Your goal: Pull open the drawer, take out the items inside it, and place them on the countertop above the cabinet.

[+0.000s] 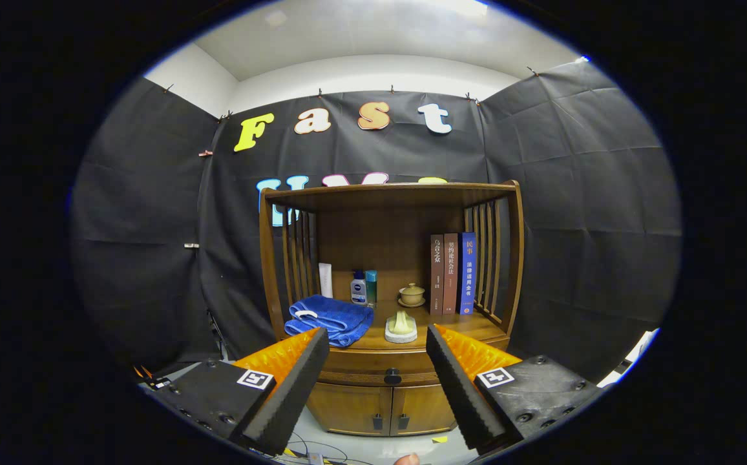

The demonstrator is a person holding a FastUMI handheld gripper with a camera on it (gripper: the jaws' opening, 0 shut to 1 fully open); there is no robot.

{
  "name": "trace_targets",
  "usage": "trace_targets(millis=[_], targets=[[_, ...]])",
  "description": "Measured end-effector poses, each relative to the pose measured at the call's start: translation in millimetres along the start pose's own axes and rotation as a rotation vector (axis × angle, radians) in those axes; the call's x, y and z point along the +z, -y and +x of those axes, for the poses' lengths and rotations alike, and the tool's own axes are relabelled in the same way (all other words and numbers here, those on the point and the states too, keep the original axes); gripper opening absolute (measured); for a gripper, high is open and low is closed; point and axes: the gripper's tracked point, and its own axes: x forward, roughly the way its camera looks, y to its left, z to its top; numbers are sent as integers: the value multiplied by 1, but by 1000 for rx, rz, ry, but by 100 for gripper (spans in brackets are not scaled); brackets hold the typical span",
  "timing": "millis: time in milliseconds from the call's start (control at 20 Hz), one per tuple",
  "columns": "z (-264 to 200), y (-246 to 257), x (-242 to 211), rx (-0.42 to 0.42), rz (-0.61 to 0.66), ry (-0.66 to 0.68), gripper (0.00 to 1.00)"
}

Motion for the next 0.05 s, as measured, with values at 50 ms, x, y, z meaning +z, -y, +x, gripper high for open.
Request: trace_targets(millis=[50], targets=[[-1,-1,1,0,0,1,99]])
